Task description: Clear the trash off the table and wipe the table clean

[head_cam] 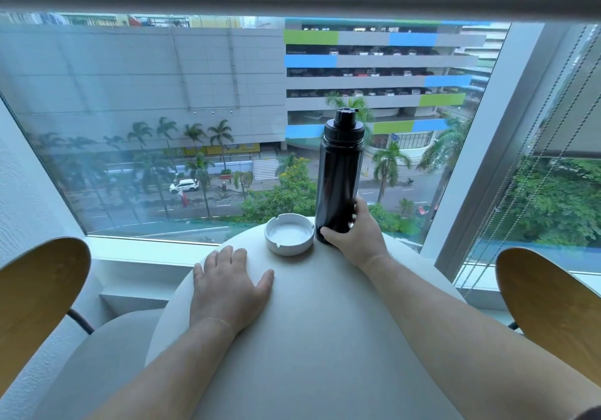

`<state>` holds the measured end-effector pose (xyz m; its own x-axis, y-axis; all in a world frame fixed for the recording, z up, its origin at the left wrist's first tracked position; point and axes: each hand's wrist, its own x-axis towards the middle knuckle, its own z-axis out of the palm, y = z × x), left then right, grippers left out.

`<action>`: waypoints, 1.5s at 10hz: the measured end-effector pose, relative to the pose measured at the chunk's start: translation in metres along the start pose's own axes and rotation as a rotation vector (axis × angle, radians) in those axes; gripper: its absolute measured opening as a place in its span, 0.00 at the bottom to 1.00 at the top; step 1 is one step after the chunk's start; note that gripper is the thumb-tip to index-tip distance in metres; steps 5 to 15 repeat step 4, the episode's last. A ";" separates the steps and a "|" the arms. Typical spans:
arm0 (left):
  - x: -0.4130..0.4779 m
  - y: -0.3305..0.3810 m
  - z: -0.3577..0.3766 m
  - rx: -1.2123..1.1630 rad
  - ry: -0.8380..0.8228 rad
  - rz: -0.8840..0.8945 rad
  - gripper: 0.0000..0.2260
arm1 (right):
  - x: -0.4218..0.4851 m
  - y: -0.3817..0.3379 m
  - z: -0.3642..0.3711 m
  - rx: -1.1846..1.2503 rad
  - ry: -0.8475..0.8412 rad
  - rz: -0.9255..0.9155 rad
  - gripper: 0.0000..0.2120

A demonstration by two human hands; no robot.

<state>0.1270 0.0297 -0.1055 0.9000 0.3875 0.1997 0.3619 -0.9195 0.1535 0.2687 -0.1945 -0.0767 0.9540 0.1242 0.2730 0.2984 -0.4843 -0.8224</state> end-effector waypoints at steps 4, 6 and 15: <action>0.000 -0.006 0.001 -0.075 0.008 -0.039 0.33 | -0.013 0.015 0.004 0.066 0.025 0.118 0.48; 0.000 -0.006 0.001 -0.075 0.008 -0.039 0.33 | -0.013 0.015 0.004 0.066 0.025 0.118 0.48; 0.000 -0.006 0.001 -0.075 0.008 -0.039 0.33 | -0.013 0.015 0.004 0.066 0.025 0.118 0.48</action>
